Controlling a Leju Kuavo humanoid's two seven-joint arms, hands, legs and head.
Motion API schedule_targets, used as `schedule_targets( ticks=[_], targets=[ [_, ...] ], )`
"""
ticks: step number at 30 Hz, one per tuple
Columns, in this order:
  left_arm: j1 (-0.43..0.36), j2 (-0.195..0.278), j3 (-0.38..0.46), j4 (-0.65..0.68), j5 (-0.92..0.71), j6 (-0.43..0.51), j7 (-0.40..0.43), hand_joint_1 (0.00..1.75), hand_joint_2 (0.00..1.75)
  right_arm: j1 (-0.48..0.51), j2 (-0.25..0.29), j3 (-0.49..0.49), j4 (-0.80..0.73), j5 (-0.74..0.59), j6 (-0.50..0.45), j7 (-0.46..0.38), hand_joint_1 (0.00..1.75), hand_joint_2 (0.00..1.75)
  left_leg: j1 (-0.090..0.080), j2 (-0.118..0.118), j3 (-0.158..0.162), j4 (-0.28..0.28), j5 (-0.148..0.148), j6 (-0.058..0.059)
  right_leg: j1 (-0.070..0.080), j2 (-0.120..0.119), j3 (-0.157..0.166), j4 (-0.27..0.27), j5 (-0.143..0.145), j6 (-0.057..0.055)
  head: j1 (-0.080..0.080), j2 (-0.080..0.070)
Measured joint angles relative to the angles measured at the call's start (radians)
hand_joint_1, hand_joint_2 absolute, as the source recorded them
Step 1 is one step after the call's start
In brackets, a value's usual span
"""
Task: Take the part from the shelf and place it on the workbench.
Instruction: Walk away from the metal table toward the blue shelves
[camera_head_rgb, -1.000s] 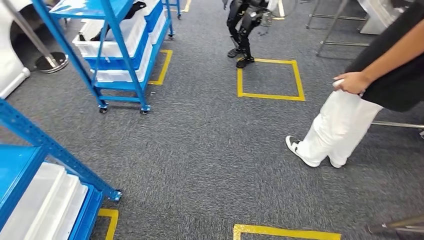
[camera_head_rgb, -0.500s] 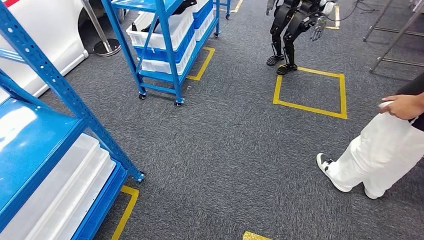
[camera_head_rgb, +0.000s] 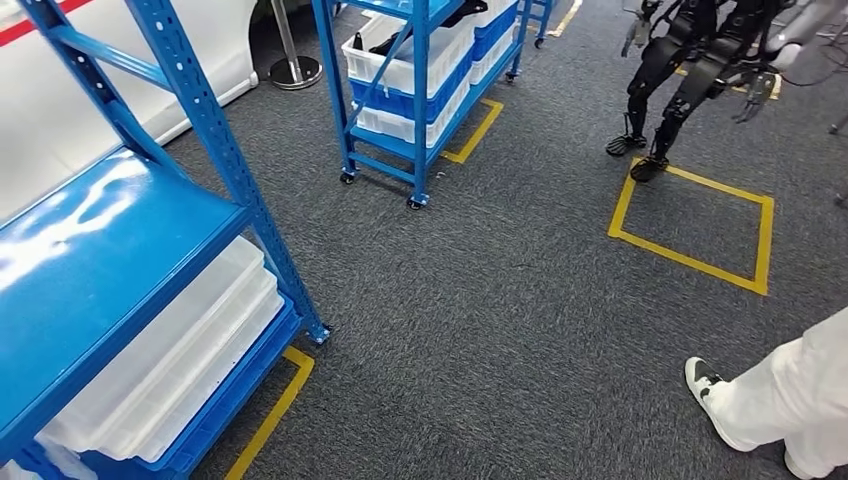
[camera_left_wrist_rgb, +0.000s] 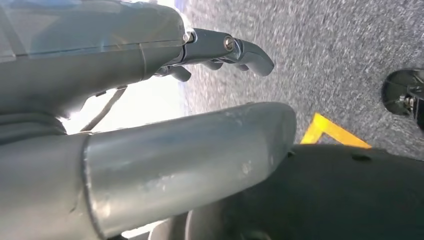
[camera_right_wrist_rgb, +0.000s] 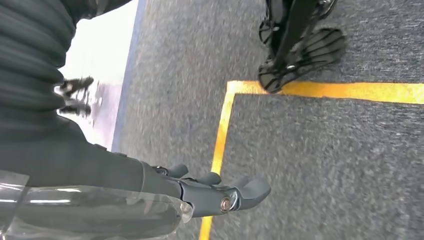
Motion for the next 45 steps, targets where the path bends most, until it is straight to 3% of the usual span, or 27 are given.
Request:
schedule_targets(
  ticks=[2, 4, 5, 6, 7, 9, 10, 11, 13, 14, 16, 17, 19, 20, 22, 24, 26, 28, 30, 32, 33, 35, 37, 39, 41, 43, 45],
  targets=[
    [0.0, -0.001, 0.006, 0.0, 0.002, 0.0, 0.0, 0.0, 0.0, 0.003, 0.0, 0.004, -0.001, 0.003, 0.001, 0.0, 0.0, 1.75, 0.002, -0.028, -0.004, 0.013, -0.007, -0.012, -0.008, 0.048, 0.05, -0.124, 0.066, 0.004, 0.0, 0.0],
    [-0.003, -0.001, 0.009, 0.0, 0.003, 0.001, 0.0, 0.0, 0.0, 0.006, 0.0, 0.008, -0.002, 0.004, 0.002, -0.001, 0.0, 1.75, 0.003, -0.052, -0.015, 0.023, -0.009, -0.027, -0.011, 0.094, 0.068, -0.177, 0.08, 0.002, -0.001, 0.0],
    [-0.003, -0.001, 0.01, 0.0, 0.005, 0.001, 0.0, 0.0, 0.0, 0.006, 0.0, 0.01, -0.002, 0.006, 0.003, -0.001, 0.0, 1.75, 0.004, -0.066, -0.022, 0.024, -0.007, -0.035, -0.009, 0.099, 0.067, -0.176, 0.078, -0.002, -0.001, 0.0],
    [-0.002, -0.001, 0.013, 0.0, 0.009, 0.002, 0.001, 0.0, 0.0, 0.006, 0.0, 0.012, -0.002, 0.009, 0.006, -0.002, 0.0, 1.75, 0.006, -0.078, -0.027, 0.023, -0.004, -0.041, -0.009, 0.083, 0.066, -0.176, 0.079, -0.009, -0.002, 0.0],
    [0.0, -0.001, 0.016, 0.0, 0.016, 0.003, 0.003, 0.0, 0.0, 0.006, 0.0, 0.015, -0.002, 0.016, 0.012, -0.002, 0.0, 1.75, 0.007, -0.069, -0.031, 0.027, -0.006, -0.046, -0.008, 0.067, 0.068, -0.179, 0.08, -0.016, -0.002, 0.0],
    [0.0, -0.001, 0.026, 0.0, 0.037, 0.006, 0.011, 0.0, 0.0, 0.011, 0.0, 0.022, -0.004, 0.036, 0.027, -0.006, 0.0, 1.75, 0.004, -0.01, -0.058, 0.08, -0.038, -0.051, -0.008, 0.033, 0.071, -0.187, 0.083, -0.033, -0.003, 0.0],
    [-0.001, -0.001, 0.031, 0.0, 0.047, 0.007, 0.016, 0.0, 0.0, 0.015, 0.0, 0.026, -0.005, 0.049, 0.034, -0.01, 0.0, 1.75, 0.002, 0.03, -0.084, 0.137, -0.069, -0.052, -0.004, 0.015, 0.072, -0.188, 0.083, -0.04, -0.003, 0.0],
    [-0.002, -0.001, 0.035, 0.0, 0.055, 0.009, 0.023, 0.0, 0.0, 0.019, 0.0, 0.028, -0.006, 0.062, 0.041, -0.013, 0.0, 1.75, 0.002, 0.051, -0.118, 0.205, -0.102, -0.053, 0.0, -0.003, 0.071, -0.188, 0.082, -0.044, -0.004, 0.0],
    [-0.002, -0.001, 0.039, 0.0, 0.068, 0.009, 0.037, 0.0, 0.0, 0.025, 0.0, 0.031, -0.008, 0.086, 0.053, -0.019, 0.0, 1.75, 0.002, 0.062, -0.164, 0.305, -0.135, -0.052, 0.008, -0.039, 0.07, -0.188, 0.079, -0.049, -0.004, 0.0],
    [-0.001, -0.001, 0.039, 0.0, 0.073, 0.009, 0.043, 0.0, 0.0, 0.026, 0.001, 0.031, -0.01, 0.097, 0.058, -0.02, 0.0, 1.75, 0.001, 0.064, -0.162, 0.306, -0.126, -0.051, 0.01, -0.055, 0.07, -0.188, 0.078, -0.05, -0.004, 0.0],
    [0.001, 0.001, 0.04, 0.0, 0.08, 0.009, 0.052, 0.0, 0.0, 0.025, 0.004, 0.032, -0.014, 0.12, 0.069, -0.021, 0.0, 1.75, -0.002, 0.081, -0.099, 0.197, -0.065, -0.041, 0.014, -0.083, 0.076, -0.188, 0.075, -0.051, -0.004, 0.0],
    [0.001, 0.002, 0.04, 0.0, 0.082, 0.008, 0.054, 0.0, 0.0, 0.025, 0.007, 0.032, -0.015, 0.131, 0.075, -0.021, 0.0, 1.75, -0.007, 0.105, -0.06, 0.126, -0.042, -0.034, 0.016, -0.095, 0.079, -0.188, 0.072, -0.049, -0.004, 0.0],
    [-0.002, 0.005, 0.04, 0.0, 0.082, 0.006, 0.052, 0.0, 0.0, 0.025, 0.009, 0.033, -0.016, 0.151, 0.085, -0.021, 0.0, 1.75, -0.019, 0.139, -0.016, 0.038, -0.021, -0.021, 0.019, -0.117, 0.084, -0.187, 0.068, -0.041, -0.004, 0.0],
    [-0.002, 0.006, 0.04, 0.0, 0.082, 0.004, 0.049, 0.0, 0.0, 0.024, 0.011, 0.033, -0.016, 0.16, 0.088, -0.021, 0.0, 1.75, -0.023, 0.141, -0.014, 0.028, -0.024, -0.016, 0.02, -0.127, 0.086, -0.188, 0.067, -0.037, -0.004, 0.0],
    [0.001, 0.007, 0.04, 0.0, 0.08, 0.002, 0.043, 0.0, 0.0, 0.019, 0.013, 0.033, -0.016, 0.174, 0.091, -0.021, 0.0, 1.75, -0.021, 0.117, -0.01, 0.016, -0.016, -0.006, 0.018, -0.137, 0.094, -0.19, 0.064, -0.027, -0.004, 0.0],
    [0.003, 0.008, 0.039, 0.0, 0.08, 0.001, 0.044, 0.0, 0.0, 0.017, 0.015, 0.033, -0.017, 0.186, 0.088, -0.022, 0.0, 1.75, -0.013, 0.096, -0.001, 0.0, -0.005, 0.003, 0.016, -0.093, 0.085, -0.155, 0.035, -0.017, -0.004, 0.0],
    [0.001, 0.01, 0.037, 0.0, 0.083, 0.0, 0.05, 0.0, 0.0, 0.019, 0.015, 0.032, -0.018, 0.2, 0.084, -0.026, 0.0, 1.75, -0.009, 0.075, 0.0, -0.005, 0.001, 0.009, 0.011, -0.03, 0.033, -0.046, -0.027, -0.011, -0.003, 0.0],
    [-0.001, 0.011, 0.034, 0.0, 0.088, -0.002, 0.055, 0.0, 0.0, 0.021, 0.015, 0.029, -0.018, 0.217, 0.079, -0.036, 0.0, 1.75, -0.009, 0.049, -0.004, -0.002, 0.002, 0.01, 0.006, -0.011, -0.024, 0.061, -0.064, -0.007, -0.003, 0.0],
    [-0.001, 0.011, 0.029, 0.0, 0.092, -0.002, 0.058, 0.0, 0.0, 0.021, 0.014, 0.024, -0.021, 0.23, 0.076, -0.048, 0.0, 1.75, -0.005, 0.018, -0.003, 0.003, 0.0, 0.007, 0.001, -0.005, -0.023, 0.042, -0.021, -0.002, -0.003, 0.0],
    [-0.002, 0.011, 0.027, 0.0, 0.093, -0.002, 0.059, 0.0, 0.0, 0.021, 0.013, 0.018, -0.024, 0.237, 0.076, -0.054, 0.0, 1.75, -0.001, -0.012, -0.004, 0.012, -0.005, -0.002, -0.007, 0.03, 0.028, -0.082, 0.056, 0.003, -0.003, 0.0],
    [-0.003, 0.011, 0.026, 0.0, 0.093, -0.003, 0.059, 0.0, 0.0, 0.021, 0.013, 0.015, -0.024, 0.239, 0.077, -0.056, 0.0, 1.75, 0.0, -0.025, -0.007, 0.019, -0.008, -0.009, -0.009, 0.053, 0.049, -0.133, 0.078, 0.003, -0.003, 0.0],
    [-0.005, 0.011, 0.023, 0.0, 0.096, -0.009, 0.055, 0.0, 0.0, 0.02, 0.013, 0.009, -0.024, 0.241, 0.078, -0.063, 0.0, 1.75, 0.0, -0.048, -0.017, 0.026, -0.01, -0.023, -0.009, 0.078, 0.063, -0.17, 0.082, -0.002, -0.004, 0.0],
    [-0.004, 0.011, 0.02, 0.0, 0.102, -0.018, 0.048, 0.0, 0.0, 0.014, 0.013, 0.004, -0.025, 0.245, 0.082, -0.074, 0.0, 1.75, 0.002, -0.062, -0.023, 0.026, -0.008, -0.036, -0.007, 0.055, 0.064, -0.174, 0.085, -0.014, -0.004, 0.0],
    [-0.005, 0.011, 0.014, 0.0, 0.108, -0.024, 0.043, 0.0, 0.0, 0.009, 0.012, -0.002, -0.025, 0.256, 0.083, -0.083, 0.0, 1.75, 0.001, -0.019, -0.038, 0.055, -0.028, -0.045, -0.007, 0.028, 0.068, -0.182, 0.088, -0.03, -0.004, 0.0],
    [-0.009, 0.011, 0.006, 0.0, 0.113, -0.027, 0.043, 0.0, 0.0, 0.009, 0.009, -0.009, -0.023, 0.266, 0.08, -0.086, 0.0, 1.75, 0.0, 0.044, -0.088, 0.162, -0.087, -0.05, -0.004, -0.002, 0.069, -0.186, 0.087, -0.041, -0.006, 0.0],
    [-0.011, 0.011, 0.003, 0.0, 0.116, -0.031, 0.046, 0.0, 0.0, 0.01, 0.007, -0.017, -0.021, 0.273, 0.076, -0.087, 0.0, 1.75, 0.002, 0.062, -0.153, 0.292, -0.143, -0.054, 0.001, -0.035, 0.069, -0.186, 0.084, -0.045, -0.006, 0.0],
    [-0.01, 0.011, 0.001, 0.0, 0.117, -0.034, 0.049, 0.0, 0.0, 0.007, 0.004, -0.022, -0.017, 0.276, 0.071, -0.084, 0.0, 1.75, 0.002, 0.066, -0.161, 0.311, -0.129, -0.053, 0.004, -0.064, 0.071, -0.186, 0.081, -0.047, -0.006, 0.0]
  ],
)
